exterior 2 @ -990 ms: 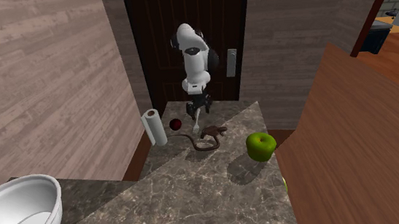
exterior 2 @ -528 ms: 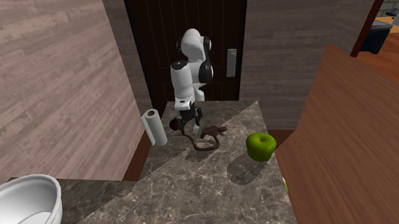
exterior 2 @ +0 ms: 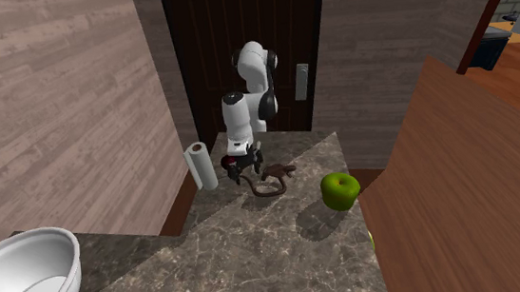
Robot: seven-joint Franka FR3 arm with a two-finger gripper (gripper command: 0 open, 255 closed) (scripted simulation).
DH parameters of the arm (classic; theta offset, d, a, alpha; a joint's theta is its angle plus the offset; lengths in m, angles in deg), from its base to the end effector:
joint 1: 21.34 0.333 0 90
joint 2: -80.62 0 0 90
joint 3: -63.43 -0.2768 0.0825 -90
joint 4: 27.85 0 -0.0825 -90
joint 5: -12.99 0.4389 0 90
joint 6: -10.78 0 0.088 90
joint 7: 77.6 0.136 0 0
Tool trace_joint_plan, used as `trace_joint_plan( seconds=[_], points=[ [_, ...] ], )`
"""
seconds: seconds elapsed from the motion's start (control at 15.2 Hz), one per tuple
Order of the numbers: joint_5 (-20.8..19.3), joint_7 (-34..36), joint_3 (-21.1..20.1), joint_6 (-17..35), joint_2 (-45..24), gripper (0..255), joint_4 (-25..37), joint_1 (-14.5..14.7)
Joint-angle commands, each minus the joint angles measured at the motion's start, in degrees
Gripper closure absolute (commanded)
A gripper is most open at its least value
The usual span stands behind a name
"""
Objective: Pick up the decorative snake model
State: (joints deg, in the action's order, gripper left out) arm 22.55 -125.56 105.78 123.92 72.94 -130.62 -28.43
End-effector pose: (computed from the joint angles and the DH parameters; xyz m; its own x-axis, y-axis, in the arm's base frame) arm 0.4424 -0.4784 0.4107 0.9915 -0.0756 0.1055 -0.0776 -0.9969 0.0153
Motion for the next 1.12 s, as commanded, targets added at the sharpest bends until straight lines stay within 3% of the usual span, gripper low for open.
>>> trace_joint_plan(
  seconds=[0.0,0.07,0.13,0.73,1.06],
  points=[
    [0.1,-0.1,0.0,0.5,-0.1,0,-0.4,0.0],
    [0.1,-0.1,0.0,0.5,-0.1,0,-0.4,0.0],
    [0.1,-0.1,0.0,0.5,-0.1,255,-0.4,0.0],
    [0.1,-0.1,0.0,0.5,-0.1,255,-0.4,0.0],
    [-0.5,0.5,0.1,-3.2,0.5,255,2.9,0.0]
  ],
)
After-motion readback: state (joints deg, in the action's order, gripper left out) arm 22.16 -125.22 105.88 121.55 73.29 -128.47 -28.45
